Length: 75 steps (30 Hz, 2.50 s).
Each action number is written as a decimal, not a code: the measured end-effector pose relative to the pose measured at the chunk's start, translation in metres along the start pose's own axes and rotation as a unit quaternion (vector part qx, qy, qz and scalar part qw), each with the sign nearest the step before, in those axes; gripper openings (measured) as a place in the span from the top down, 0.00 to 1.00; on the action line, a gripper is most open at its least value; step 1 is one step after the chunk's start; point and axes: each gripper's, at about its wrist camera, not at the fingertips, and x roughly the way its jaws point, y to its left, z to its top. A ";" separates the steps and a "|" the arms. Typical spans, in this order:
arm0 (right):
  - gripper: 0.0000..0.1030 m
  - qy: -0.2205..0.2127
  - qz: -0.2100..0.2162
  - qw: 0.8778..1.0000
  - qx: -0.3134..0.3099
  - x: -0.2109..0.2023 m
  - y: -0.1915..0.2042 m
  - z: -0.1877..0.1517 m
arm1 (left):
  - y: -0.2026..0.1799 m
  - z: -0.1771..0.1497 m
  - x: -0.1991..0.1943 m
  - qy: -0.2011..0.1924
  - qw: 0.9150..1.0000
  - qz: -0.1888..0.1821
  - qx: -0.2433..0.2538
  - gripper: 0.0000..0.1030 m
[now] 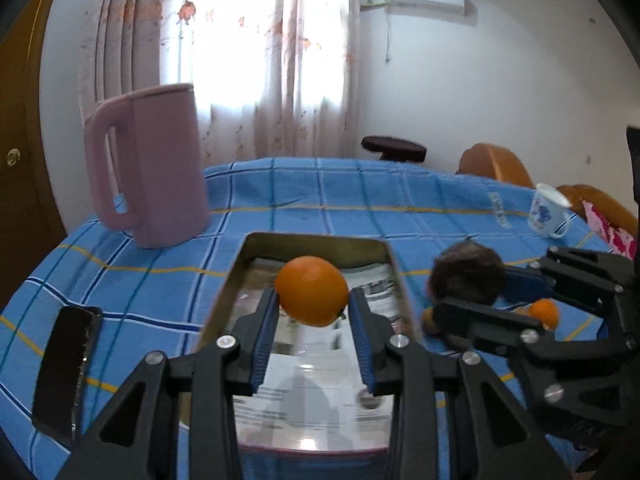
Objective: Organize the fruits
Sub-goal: 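Carry the orange and brown fruit into the tin box and open both grippers, then grasp the small brown-labeled jar with the left gripper, then grasp the large orange with the right gripper while the left gripper holds the jar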
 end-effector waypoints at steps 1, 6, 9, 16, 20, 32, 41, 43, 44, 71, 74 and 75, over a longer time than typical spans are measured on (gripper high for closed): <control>0.70 0.006 0.002 1.000 -0.002 0.007 0.002 0.001 | 0.005 -0.001 0.003 0.005 1.000 0.000 -0.002 0.64; 0.70 0.033 0.013 0.999 -0.002 0.032 0.004 -0.002 | 0.012 -0.004 0.018 0.029 1.000 0.007 0.003 0.64; 0.70 0.044 0.012 0.999 -0.010 0.044 0.008 -0.002 | 0.015 -0.009 0.023 0.041 0.999 0.013 0.007 0.64; 0.70 0.065 0.033 0.997 -0.006 0.055 0.010 -0.005 | 0.018 -0.013 0.029 0.053 0.998 0.023 0.004 0.63; 0.58 0.053 0.026 0.998 0.001 0.044 0.007 -0.005 | 0.020 -0.011 0.022 0.044 0.999 0.031 -0.003 0.47; 0.37 0.000 -0.139 0.989 0.057 -0.079 -0.071 -0.057 | -0.064 -0.001 -0.019 -0.024 0.998 -0.054 0.038 0.15; 0.36 0.006 -0.221 0.963 0.156 -0.123 -0.137 -0.106 | -0.168 -0.018 0.012 0.042 0.983 -0.139 0.111 0.14; 0.36 0.004 -0.222 0.961 0.166 -0.127 -0.141 -0.110 | -0.182 -0.020 0.020 0.058 0.980 -0.144 0.126 0.14; 0.36 0.002 -0.222 0.960 0.171 -0.127 -0.142 -0.111 | -0.186 -0.021 0.023 0.065 0.978 -0.148 0.129 0.14; 0.53 0.119 -0.116 0.975 0.148 -0.056 -0.134 -0.110 | -0.146 -0.018 0.023 0.048 0.986 -0.141 0.068 0.61; 0.53 0.107 -0.111 0.977 0.151 -0.060 -0.134 -0.110 | -0.144 -0.018 0.020 0.034 0.988 -0.139 0.063 0.61; 0.53 0.100 -0.112 0.977 0.150 -0.063 -0.133 -0.110 | -0.142 -0.017 0.019 0.029 0.989 -0.136 0.059 0.61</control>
